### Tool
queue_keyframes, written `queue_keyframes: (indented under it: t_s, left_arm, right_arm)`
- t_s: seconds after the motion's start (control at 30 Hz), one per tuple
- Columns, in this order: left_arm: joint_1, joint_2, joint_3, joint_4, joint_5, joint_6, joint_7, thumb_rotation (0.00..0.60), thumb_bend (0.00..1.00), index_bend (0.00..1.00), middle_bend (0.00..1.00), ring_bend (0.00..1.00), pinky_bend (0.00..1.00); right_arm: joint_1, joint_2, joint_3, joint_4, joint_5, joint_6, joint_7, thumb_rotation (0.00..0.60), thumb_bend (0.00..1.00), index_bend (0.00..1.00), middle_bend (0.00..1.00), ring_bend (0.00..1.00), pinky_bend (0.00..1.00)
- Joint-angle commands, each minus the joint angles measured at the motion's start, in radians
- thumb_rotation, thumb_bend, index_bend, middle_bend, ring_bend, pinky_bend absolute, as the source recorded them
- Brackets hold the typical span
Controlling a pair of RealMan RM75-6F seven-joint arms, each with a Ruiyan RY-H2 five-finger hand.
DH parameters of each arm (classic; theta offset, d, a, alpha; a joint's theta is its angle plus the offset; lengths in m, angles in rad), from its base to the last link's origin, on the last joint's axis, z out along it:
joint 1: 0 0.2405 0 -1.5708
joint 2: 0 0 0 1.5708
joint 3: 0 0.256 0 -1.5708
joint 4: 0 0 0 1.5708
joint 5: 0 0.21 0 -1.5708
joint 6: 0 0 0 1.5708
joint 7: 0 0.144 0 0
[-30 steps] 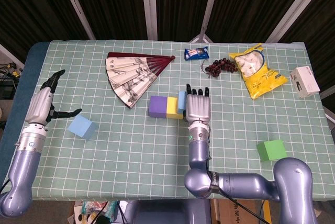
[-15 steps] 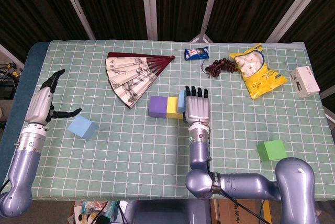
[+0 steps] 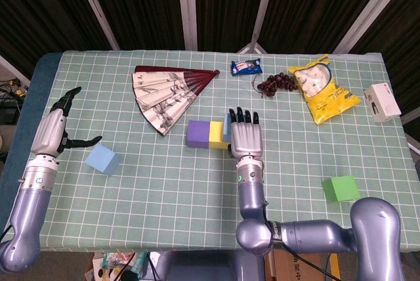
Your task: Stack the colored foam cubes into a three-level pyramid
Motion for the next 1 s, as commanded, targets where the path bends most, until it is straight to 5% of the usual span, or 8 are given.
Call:
queue_keyframes:
  t_s: [0.03, 0.4, 0.63, 1.0]
  left_arm:
    - [0.001, -0.001, 0.002, -0.003, 0.004, 0.005, 0.004, 0.6, 0.07, 0.0, 0.04, 0.06, 0.02]
    - [-0.004, -0.028, 0.03, -0.009, 0.034, 0.04, 0.07, 0.6, 0.07, 0.0, 0.04, 0.06, 0.02]
    - [-0.015, -0.075, 0.058, 0.002, 0.058, 0.074, 0.141, 0.6, 0.07, 0.0, 0.04, 0.06, 0.02]
    - [-0.035, -0.123, 0.107, 0.018, 0.07, 0.081, 0.265, 0.6, 0.07, 0.0, 0.04, 0.06, 0.03]
  right_arm:
    - [-0.051, 0.067, -0.04, -0.095, -0.062, 0.031, 0.029, 0.6, 0.38, 0.0, 0.0, 0.0, 0.0]
    - [-0.29, 0.342, -0.203, -0.264, -0.304, 0.039, 0.241, 0.6, 0.38, 0.0, 0.0, 0.0, 0.0]
    - [-0.425, 0.485, -0.289, -0.226, -0.46, -0.039, 0.44, 0.6, 0.38, 0.0, 0.0, 0.0, 0.0]
    - [-0.6, 0.58, -0.392, -0.156, -0.683, -0.026, 0.682, 0.6, 0.38, 0.0, 0.0, 0.0, 0.0]
